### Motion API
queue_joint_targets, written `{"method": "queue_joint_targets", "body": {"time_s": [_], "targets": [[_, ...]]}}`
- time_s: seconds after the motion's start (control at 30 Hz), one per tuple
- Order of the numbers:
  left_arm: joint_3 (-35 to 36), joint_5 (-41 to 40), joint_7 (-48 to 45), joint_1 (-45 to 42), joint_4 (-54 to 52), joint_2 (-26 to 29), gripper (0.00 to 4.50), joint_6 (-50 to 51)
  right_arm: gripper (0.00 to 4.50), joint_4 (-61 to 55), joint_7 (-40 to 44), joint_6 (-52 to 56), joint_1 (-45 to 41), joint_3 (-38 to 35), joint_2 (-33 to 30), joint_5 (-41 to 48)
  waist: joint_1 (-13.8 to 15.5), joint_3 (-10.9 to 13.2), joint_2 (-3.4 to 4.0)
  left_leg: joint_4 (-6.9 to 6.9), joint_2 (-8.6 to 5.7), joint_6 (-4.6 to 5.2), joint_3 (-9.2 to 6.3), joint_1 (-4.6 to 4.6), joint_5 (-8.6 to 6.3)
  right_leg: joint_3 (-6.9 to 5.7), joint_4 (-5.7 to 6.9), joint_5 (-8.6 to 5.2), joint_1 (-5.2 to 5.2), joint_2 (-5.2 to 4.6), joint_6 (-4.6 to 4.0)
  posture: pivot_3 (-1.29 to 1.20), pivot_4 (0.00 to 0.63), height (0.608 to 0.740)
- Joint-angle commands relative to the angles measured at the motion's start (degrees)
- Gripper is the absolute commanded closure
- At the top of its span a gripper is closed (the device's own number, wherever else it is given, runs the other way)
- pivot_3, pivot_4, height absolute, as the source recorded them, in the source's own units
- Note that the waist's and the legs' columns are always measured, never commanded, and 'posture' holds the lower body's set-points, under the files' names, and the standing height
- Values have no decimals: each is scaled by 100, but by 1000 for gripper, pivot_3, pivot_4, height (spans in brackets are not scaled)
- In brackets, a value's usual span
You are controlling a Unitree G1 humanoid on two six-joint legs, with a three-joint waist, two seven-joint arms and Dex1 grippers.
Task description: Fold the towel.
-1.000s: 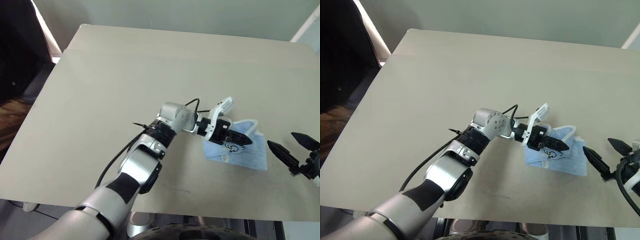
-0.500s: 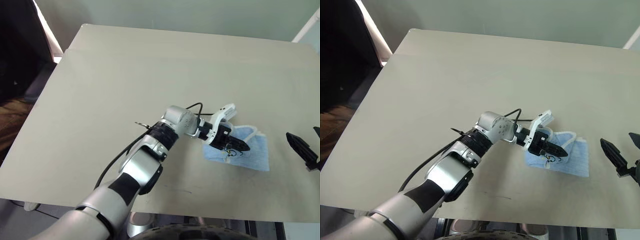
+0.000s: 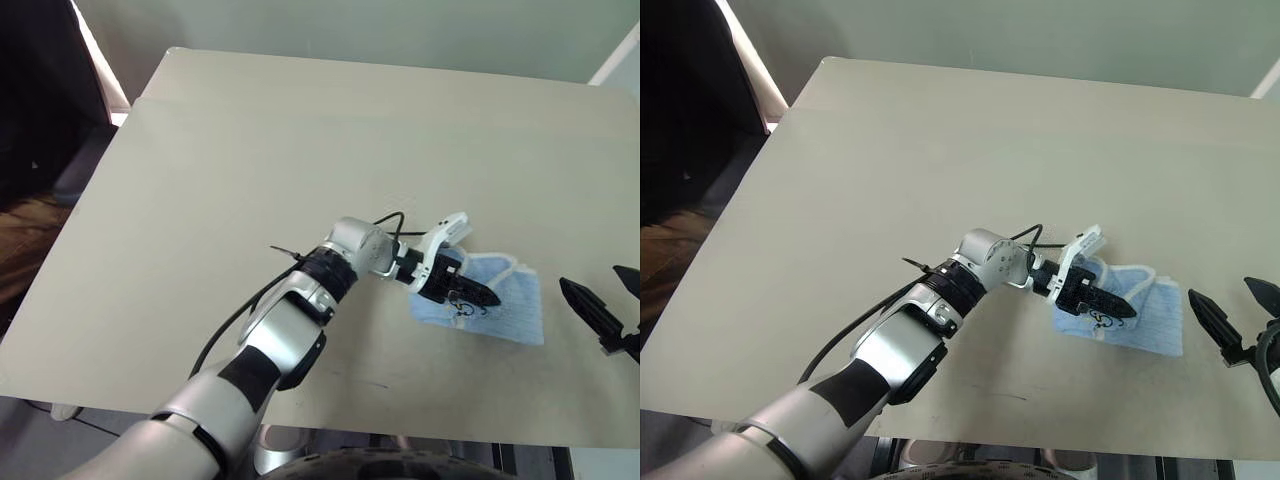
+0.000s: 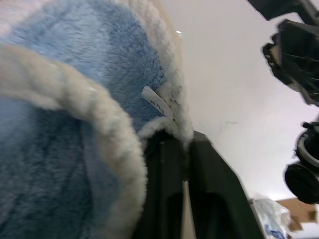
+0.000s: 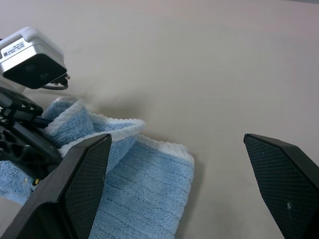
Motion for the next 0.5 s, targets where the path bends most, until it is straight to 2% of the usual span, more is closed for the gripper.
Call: {"method": "queue_joint_targets", "body": {"time_s": [0.03, 0.3, 0.37, 0.5], "targets": [[100, -274, -147, 134, -242, -2062, 2765, 49, 0, -147, -82, -85, 16, -25, -46, -6, 0, 0, 0, 0, -2, 1, 0, 0, 0, 0, 0, -1, 0, -1, 3, 0, 150, 740], [202, -808, -353, 136, -769, -1810, 21, 326, 0, -41, -134, -58, -198, 69, -162, 24, 0, 1, -1, 1, -9, 5, 0, -1, 1, 2, 0, 0, 1, -6, 14, 0, 150, 740], [162, -841, -354, 169, -958, -1713, 21, 216, 0, 16, -160, -14, -301, 101, -195, 85, -1, 0, -1, 2, -9, 5, 0, -1, 2, 2, 0, 1, 1, -7, 15, 0, 150, 740], [177, -601, -225, 322, -1536, -1176, 21, -623, 0, 218, -330, 391, -593, 287, -405, 487, -1, 0, 0, 4, -11, 8, 0, 0, 3, 6, 0, 3, 2, -7, 20, 0, 150, 740]]}}
